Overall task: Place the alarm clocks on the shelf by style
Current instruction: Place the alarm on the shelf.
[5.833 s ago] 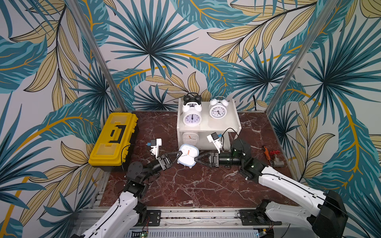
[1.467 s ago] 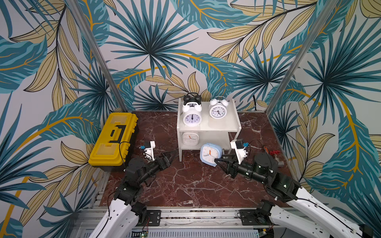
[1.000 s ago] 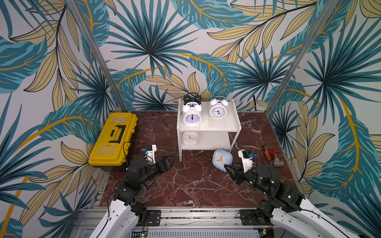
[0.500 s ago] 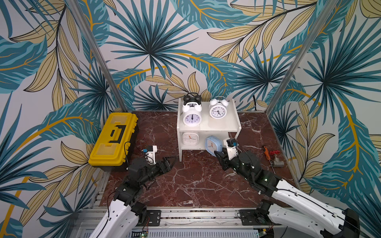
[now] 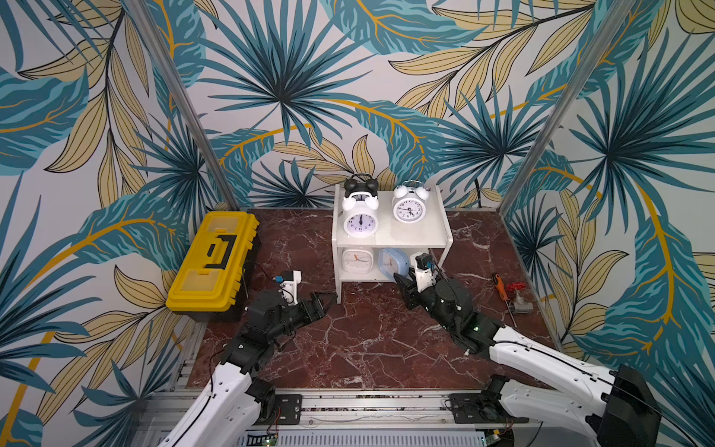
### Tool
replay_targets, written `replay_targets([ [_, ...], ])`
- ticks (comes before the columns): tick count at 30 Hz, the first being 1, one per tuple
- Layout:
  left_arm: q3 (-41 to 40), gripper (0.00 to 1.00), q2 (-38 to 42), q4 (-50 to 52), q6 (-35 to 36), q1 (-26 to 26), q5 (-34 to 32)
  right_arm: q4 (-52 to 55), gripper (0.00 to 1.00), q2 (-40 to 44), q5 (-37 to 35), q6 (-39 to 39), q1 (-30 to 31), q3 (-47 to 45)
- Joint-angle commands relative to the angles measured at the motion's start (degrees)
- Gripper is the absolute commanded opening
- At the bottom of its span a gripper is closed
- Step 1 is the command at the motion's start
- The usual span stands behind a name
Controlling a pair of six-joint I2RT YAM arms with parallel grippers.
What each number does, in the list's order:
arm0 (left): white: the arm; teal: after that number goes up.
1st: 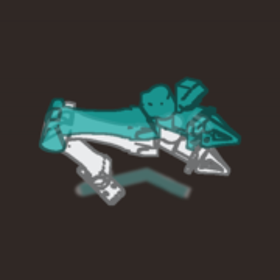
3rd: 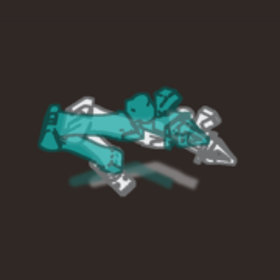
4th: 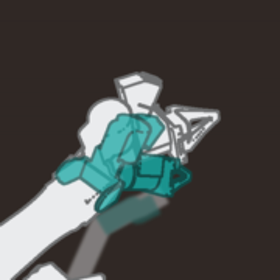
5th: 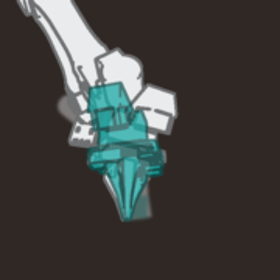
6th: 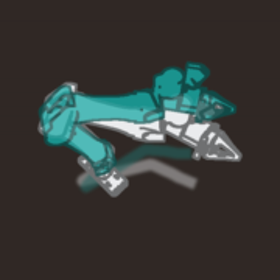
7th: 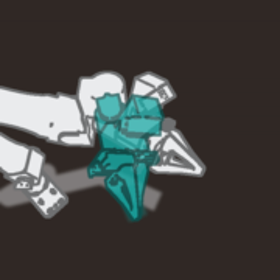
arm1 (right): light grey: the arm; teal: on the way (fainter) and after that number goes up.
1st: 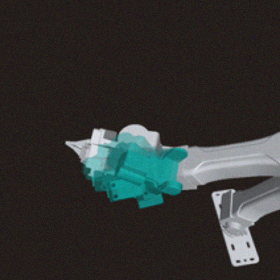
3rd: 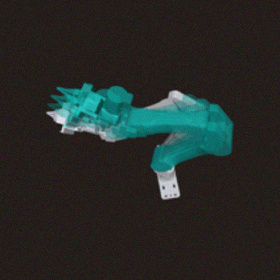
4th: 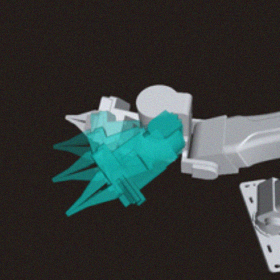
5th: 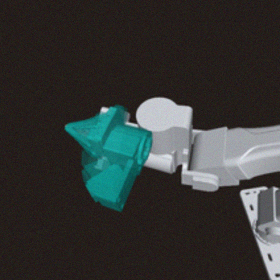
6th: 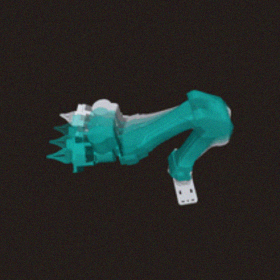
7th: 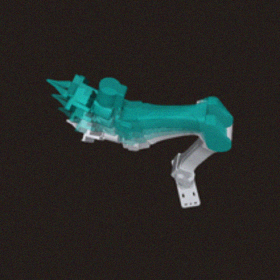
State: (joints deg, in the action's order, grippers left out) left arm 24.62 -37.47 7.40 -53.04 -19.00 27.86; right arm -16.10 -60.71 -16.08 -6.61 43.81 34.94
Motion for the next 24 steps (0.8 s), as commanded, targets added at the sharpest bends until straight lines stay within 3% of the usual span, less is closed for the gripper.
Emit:
replay_targets([
  [1,1.22,0.83,0.03,-3.1,1.1,0.3,1.25,-6.75,0.2,-0.06,-0.56,-0.93,-0.66,-2.18],
  [11,1.15,0.83,-0.66,-3.1,1.57,0.35,1.26,-10.88,0.26,-4.59,0.95,-1.91,-2.56,-3.41],
  [17,0.3,0.82,-1.26,-4.6,0.84,0.31,1.01,-12.58,0.42,-6.09,1.47,-2.35,-3.16,-3.89],
  [24,0.42,0.82,-2.25,-6.07,0.65,0.31,1.14,-13.03,0.49,-6.12,1.76,-3.13,-3.87,-4.26],
])
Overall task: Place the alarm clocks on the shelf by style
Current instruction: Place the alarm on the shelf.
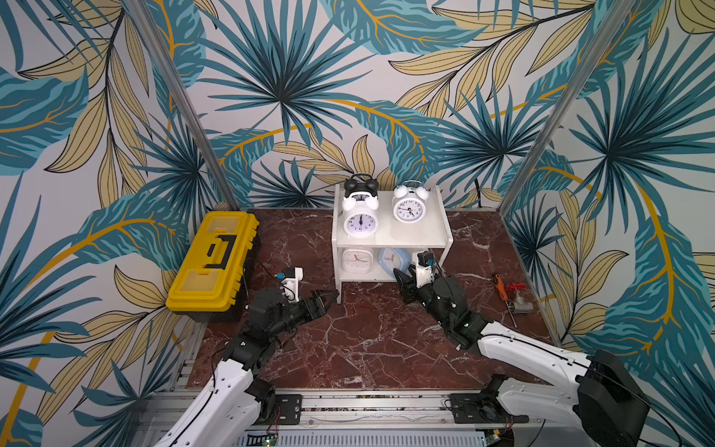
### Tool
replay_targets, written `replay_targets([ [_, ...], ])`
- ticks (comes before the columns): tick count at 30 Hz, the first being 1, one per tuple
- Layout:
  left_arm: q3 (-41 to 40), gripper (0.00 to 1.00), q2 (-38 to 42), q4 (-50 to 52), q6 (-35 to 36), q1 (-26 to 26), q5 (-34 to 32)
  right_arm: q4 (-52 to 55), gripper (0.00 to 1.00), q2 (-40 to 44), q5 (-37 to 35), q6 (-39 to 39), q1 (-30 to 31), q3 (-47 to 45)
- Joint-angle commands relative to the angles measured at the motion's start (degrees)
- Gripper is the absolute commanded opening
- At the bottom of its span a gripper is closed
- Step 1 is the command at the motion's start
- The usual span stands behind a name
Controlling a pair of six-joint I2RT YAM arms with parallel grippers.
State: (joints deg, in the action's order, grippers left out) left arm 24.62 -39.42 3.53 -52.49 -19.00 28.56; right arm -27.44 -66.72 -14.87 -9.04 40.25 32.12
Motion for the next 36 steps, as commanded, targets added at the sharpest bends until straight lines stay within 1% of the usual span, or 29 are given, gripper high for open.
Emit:
replay_targets([
  [1,0.43,0.82,-0.52,-2.46,0.19,0.28,0.5,-1.67,0.5,-0.08,0.51,-0.67,-0.33,-1.38],
  [9,-0.06,0.81,-0.92,-4.05,-0.04,0.3,0.6,0.87,0.56,0.87,0.62,-0.88,-0.7,-1.07],
  [16,0.08,0.81,-1.01,-4.59,-0.06,0.32,0.92,1.34,0.57,2.69,-2.77,-2.19,-0.88,-2.21],
  [19,0.16,0.81,-1.01,-4.44,0.06,0.36,0.97,1.71,0.55,3.04,-3.15,-2.93,-0.97,-2.32],
  [27,0.08,0.81,-0.69,-4.06,0.2,0.29,1.01,2.89,0.38,4.05,-4.99,-4.22,-1.56,-2.62],
  [30,-0.14,0.82,-0.49,-4.11,0.2,0.29,1.06,3.69,0.34,4.12,-4.98,-4.41,-1.6,-2.39],
  [36,-0.45,0.81,-0.11,-4.15,0.29,0.3,1.01,5.07,0.32,4.01,-5.12,-5.01,-1.67,-1.73],
])
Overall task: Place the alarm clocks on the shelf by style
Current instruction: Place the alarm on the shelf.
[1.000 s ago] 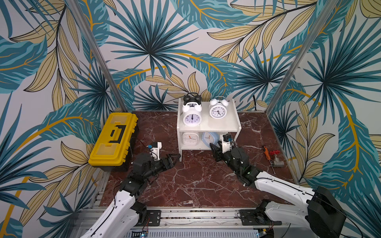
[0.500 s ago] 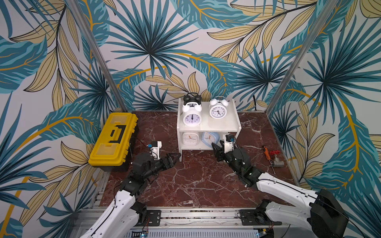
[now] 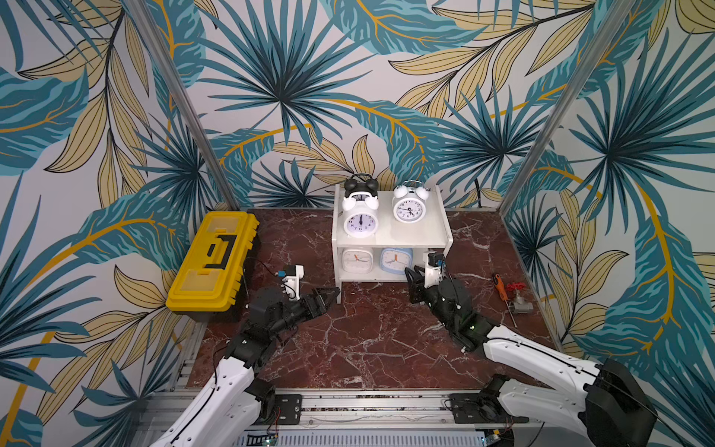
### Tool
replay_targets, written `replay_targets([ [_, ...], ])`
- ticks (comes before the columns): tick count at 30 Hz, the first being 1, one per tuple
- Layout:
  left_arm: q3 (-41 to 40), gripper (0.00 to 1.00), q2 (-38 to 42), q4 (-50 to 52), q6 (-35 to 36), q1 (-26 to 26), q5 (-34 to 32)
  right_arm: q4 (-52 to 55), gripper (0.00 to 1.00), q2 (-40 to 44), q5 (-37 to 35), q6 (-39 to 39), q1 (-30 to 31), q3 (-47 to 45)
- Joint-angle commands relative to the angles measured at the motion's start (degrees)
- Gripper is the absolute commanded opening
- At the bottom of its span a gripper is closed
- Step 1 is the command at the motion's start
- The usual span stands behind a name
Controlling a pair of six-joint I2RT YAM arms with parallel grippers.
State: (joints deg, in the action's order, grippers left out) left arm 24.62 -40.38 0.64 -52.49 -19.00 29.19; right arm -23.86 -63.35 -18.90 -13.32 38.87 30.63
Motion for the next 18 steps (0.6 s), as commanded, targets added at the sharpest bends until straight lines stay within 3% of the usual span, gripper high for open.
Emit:
replay_targets([
  [1,-0.45,0.82,0.89,-1.13,0.43,0.36,0.34,2.31,0.31,0.6,-1.22,-0.88,-0.32,0.09],
  [5,-0.19,0.81,1.18,-0.37,0.81,0.28,-0.19,4.96,0.3,1.21,-1.41,-1.71,-0.32,1.09],
  [9,1.69,0.84,1.69,4.51,2.47,0.31,-2.53,14.53,0.33,6.71,-0.29,-4.34,0.04,2.95],
  [14,8.89,0.95,3.64,20.88,7.58,0.36,-12.12,42.77,0.57,20.7,-2.19,-8.33,3.03,9.21],
  [18,15.95,1.0,6.2,28.41,13.3,0.35,-17.7,63.03,0.67,29.5,0.37,-7.99,4.39,18.07],
])
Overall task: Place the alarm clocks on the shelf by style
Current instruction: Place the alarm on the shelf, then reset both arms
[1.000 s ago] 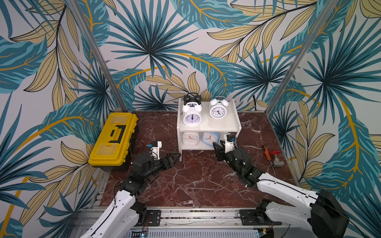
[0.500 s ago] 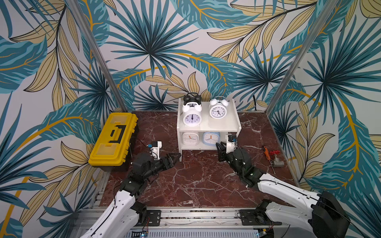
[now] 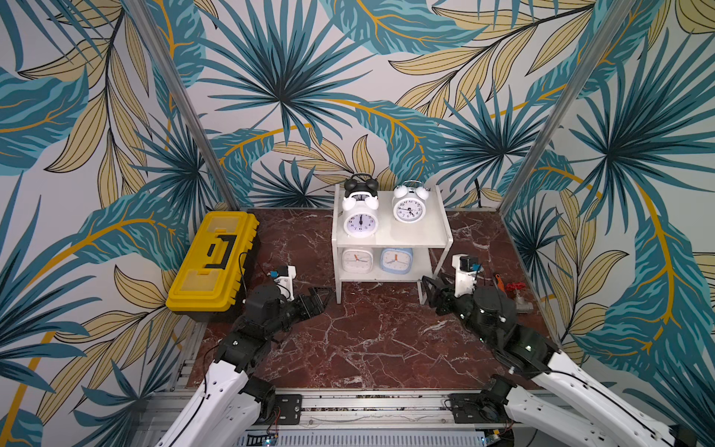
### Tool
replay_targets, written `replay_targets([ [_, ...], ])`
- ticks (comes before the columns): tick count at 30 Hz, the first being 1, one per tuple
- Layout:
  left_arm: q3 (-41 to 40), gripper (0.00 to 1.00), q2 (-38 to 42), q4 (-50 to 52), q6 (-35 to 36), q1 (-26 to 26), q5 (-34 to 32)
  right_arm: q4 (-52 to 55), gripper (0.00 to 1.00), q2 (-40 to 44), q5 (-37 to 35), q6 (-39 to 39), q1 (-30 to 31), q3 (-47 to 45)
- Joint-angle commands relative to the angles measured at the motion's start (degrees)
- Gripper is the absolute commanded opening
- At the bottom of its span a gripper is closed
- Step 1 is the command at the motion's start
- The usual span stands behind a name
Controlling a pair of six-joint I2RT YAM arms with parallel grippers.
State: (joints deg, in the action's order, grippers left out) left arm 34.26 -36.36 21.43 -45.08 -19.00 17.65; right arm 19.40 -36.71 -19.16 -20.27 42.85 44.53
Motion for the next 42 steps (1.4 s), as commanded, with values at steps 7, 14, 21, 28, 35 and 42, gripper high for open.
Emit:
replay_targets([
  [7,21.71,1.0,-2.23,12.49,12.9,0.3,-24.86,41.86,0.76,-11.28,-13.63,2.57,-1.27,30.95],
  [14,38.64,1.0,-18.38,15.27,16.09,2.43,-39.36,33.87,0.77,-26.28,4.53,3.96,-25.51,42.7],
  [21,35.55,1.0,-28.83,1.85,18.7,12.16,-44.99,16.91,0.8,-29.79,-1.62,-3.9,-37.31,35.9],
  [28,10.99,1.0,-36.55,-25.3,26.85,15.35,-60.15,1.45,1.0,-32.26,-2.17,4.71,-37.27,16.07],
  [35,-6.24,1.0,-41.67,-48.8,31.91,16.45,-56.2,-36.02,1.0,-24.48,-14.89,7.48,-37.36,-17.28],
  [42,-13.65,1.0,-48.36,-74.97,37.6,17.15,-50.58,-46.72,0.99,-32.03,-14.0,9.84,-37.39,-22.65],
])
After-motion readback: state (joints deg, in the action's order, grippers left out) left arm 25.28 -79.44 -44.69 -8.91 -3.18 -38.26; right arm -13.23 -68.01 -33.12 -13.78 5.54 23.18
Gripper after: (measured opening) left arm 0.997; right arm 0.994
